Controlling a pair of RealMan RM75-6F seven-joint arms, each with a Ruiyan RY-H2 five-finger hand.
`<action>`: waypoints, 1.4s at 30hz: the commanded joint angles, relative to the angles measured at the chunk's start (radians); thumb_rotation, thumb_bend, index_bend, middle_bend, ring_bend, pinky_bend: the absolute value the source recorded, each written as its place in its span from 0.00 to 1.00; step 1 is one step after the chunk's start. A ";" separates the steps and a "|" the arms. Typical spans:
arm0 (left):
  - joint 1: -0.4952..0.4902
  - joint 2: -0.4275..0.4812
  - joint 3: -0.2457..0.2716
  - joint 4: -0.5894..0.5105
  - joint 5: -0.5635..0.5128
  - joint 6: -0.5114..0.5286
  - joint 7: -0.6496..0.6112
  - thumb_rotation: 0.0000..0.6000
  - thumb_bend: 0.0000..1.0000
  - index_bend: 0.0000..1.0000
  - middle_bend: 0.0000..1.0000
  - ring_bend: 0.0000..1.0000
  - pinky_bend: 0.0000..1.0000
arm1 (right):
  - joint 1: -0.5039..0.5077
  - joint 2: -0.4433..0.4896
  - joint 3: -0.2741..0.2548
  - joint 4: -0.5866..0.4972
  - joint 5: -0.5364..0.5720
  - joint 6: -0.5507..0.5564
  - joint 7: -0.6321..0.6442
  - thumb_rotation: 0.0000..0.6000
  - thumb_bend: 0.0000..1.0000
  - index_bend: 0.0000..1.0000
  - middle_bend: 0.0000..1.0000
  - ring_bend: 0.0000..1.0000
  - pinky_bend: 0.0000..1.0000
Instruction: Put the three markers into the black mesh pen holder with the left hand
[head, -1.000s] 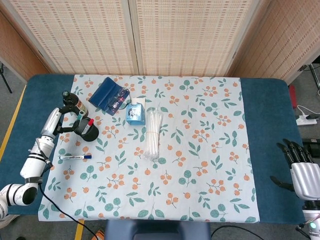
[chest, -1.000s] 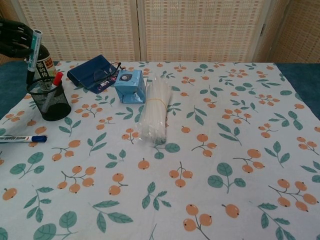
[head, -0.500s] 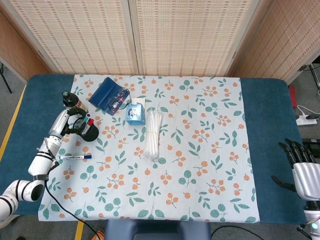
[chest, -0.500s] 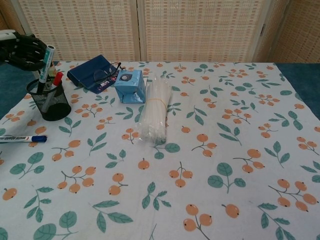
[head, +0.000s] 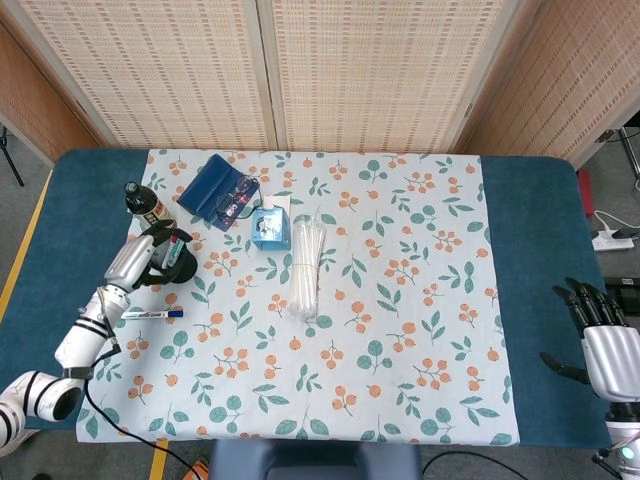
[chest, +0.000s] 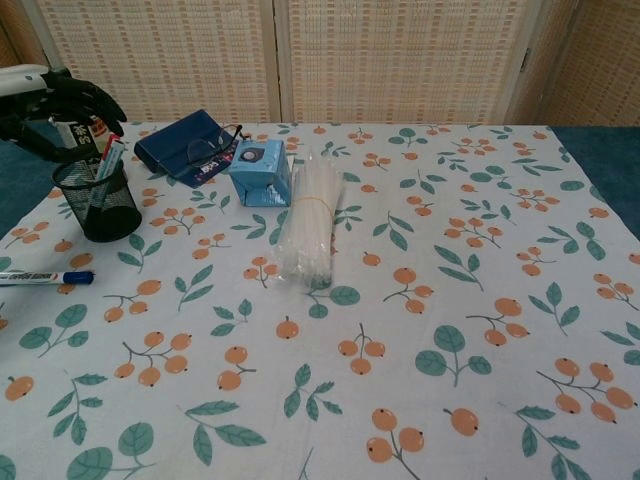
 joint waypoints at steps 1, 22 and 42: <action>0.130 0.016 0.038 -0.211 -0.020 0.263 0.394 1.00 0.40 0.41 0.41 0.16 0.19 | 0.000 -0.001 -0.001 0.003 -0.003 0.001 0.005 1.00 0.00 0.15 0.06 0.09 0.15; 0.340 -0.425 0.153 0.023 -0.088 0.512 0.967 1.00 0.40 0.40 0.42 0.19 0.19 | 0.003 0.000 -0.005 0.001 -0.006 -0.007 0.010 1.00 0.00 0.15 0.06 0.09 0.14; 0.274 -0.506 0.077 0.192 -0.111 0.429 0.969 1.00 0.40 0.37 0.32 0.16 0.18 | 0.011 -0.004 -0.003 0.015 0.011 -0.031 0.020 1.00 0.00 0.15 0.06 0.09 0.14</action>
